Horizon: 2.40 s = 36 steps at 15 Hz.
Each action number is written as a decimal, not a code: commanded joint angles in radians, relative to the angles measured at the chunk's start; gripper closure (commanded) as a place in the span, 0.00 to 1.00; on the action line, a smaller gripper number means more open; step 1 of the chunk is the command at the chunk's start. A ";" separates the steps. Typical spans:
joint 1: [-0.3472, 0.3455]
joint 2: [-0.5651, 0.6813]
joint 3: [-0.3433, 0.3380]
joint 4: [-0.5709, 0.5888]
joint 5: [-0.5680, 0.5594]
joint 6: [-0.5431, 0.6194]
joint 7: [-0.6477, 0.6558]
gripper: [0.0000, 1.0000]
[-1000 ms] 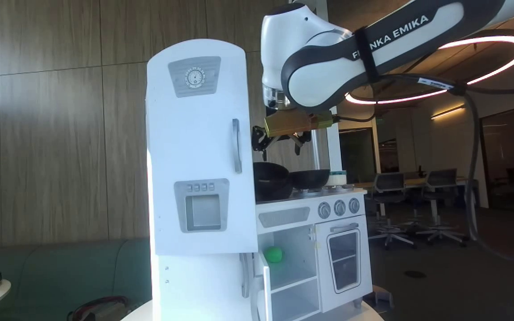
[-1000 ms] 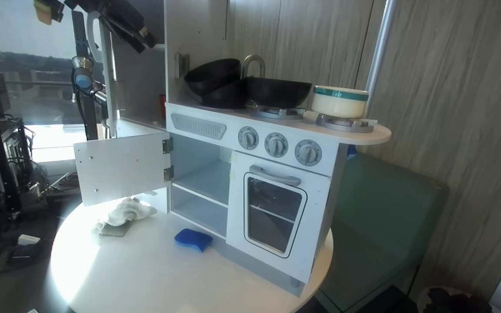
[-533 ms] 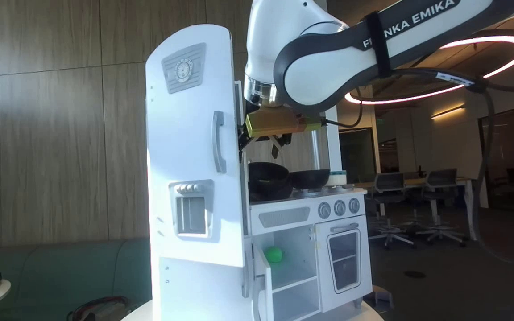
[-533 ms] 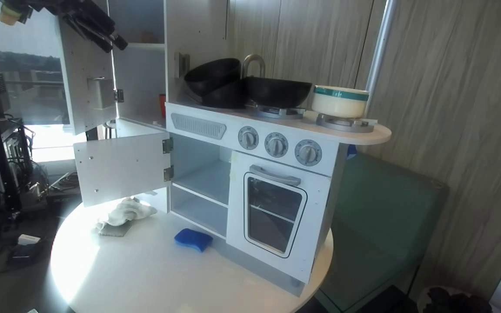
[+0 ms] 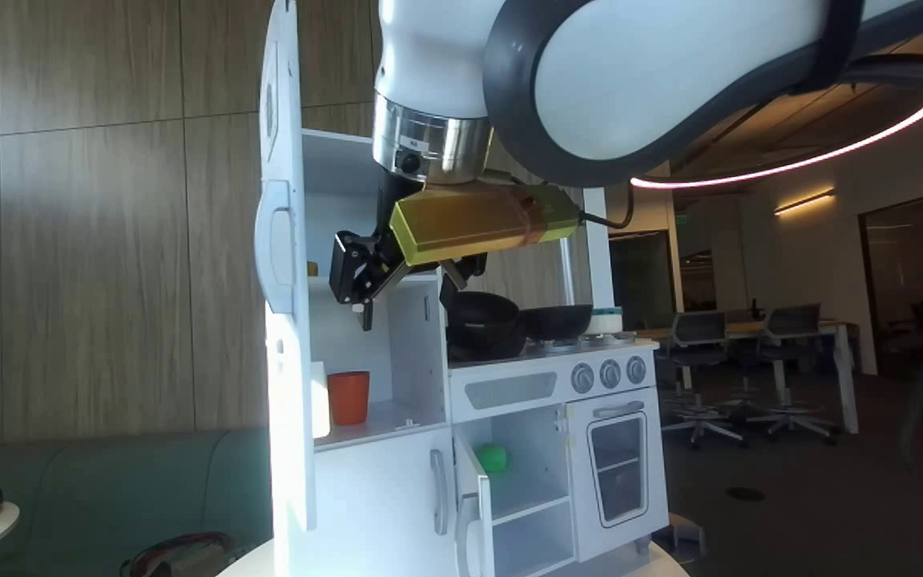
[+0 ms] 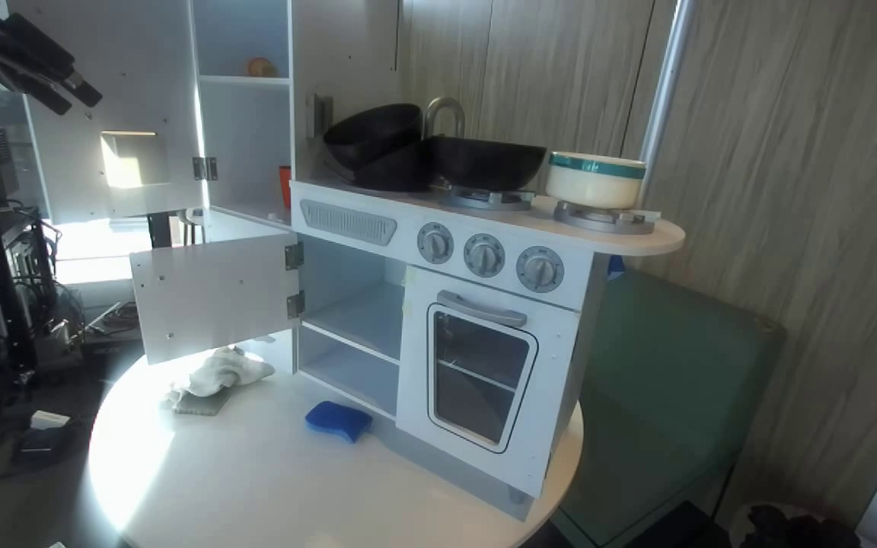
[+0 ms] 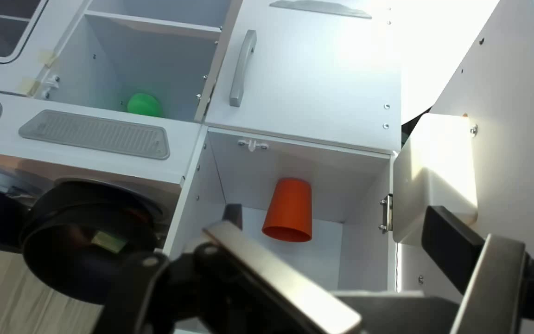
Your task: Open the top cabinet door, then pour some contents from the left bowl to the right bowl and put the bowl in the top compartment of the top cabinet, then pour the contents from the left bowl into the right bowl
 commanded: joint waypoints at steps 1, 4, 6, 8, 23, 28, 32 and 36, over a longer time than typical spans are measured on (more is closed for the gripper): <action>-0.026 0.079 0.034 0.076 -0.020 0.011 -0.042 0.00; -0.064 0.140 -0.023 0.136 -0.052 0.021 -0.124 0.00; -0.084 0.165 -0.063 0.178 -0.061 -0.006 -0.178 0.00; -0.090 0.169 -0.114 0.210 -0.045 -0.031 -0.228 0.00; -0.116 0.125 -0.265 0.282 0.103 -0.334 -0.326 0.00; -0.122 0.149 -0.261 0.295 0.112 -0.340 -0.306 0.00; -0.166 0.165 -0.274 0.313 0.080 -0.367 -0.244 0.00; -0.215 0.199 -0.302 0.341 0.022 -0.333 -0.228 0.00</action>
